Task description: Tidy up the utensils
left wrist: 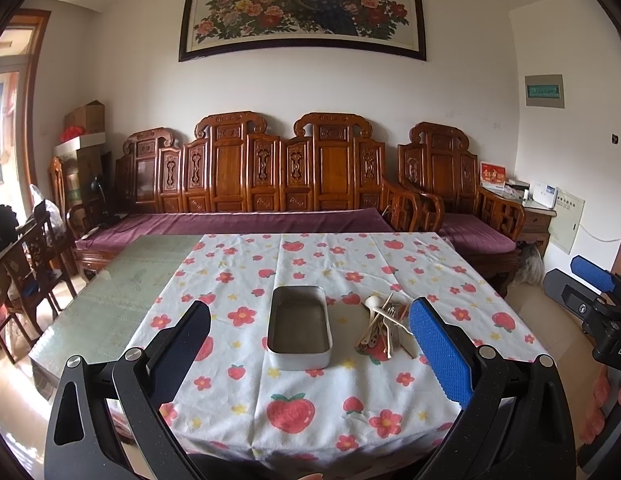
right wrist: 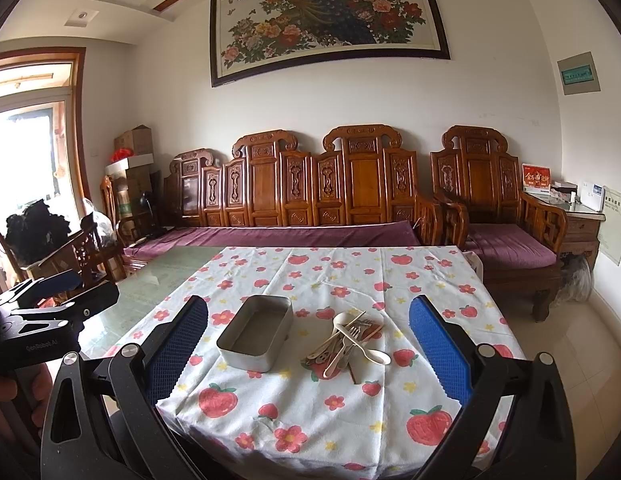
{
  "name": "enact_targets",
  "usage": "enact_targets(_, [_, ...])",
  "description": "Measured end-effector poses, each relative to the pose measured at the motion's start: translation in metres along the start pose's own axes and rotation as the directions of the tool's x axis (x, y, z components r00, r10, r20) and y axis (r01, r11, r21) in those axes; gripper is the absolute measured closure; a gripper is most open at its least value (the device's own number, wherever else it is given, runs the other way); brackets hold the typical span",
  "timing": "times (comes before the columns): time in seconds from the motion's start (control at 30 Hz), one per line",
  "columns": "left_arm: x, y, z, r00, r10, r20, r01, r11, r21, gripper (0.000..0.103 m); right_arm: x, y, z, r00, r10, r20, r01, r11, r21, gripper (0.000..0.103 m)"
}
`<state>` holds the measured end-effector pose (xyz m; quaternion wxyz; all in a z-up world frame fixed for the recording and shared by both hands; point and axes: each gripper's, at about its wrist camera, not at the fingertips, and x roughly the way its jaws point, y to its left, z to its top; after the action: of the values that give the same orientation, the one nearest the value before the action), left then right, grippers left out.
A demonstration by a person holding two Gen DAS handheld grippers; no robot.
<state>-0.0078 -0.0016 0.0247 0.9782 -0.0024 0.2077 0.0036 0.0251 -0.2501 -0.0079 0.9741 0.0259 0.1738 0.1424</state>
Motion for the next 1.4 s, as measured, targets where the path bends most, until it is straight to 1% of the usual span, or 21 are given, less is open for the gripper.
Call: enact_targets(1.4, [-0.0001, -0.0019, -0.0036, 1.0, 0.003, 0.005, -0.003, 1.0, 0.003, 0.007, -0.0003, 0.0012, 0.0005, 1.0, 0.001, 0.003, -0.001, 1.0, 0.002, 0.002])
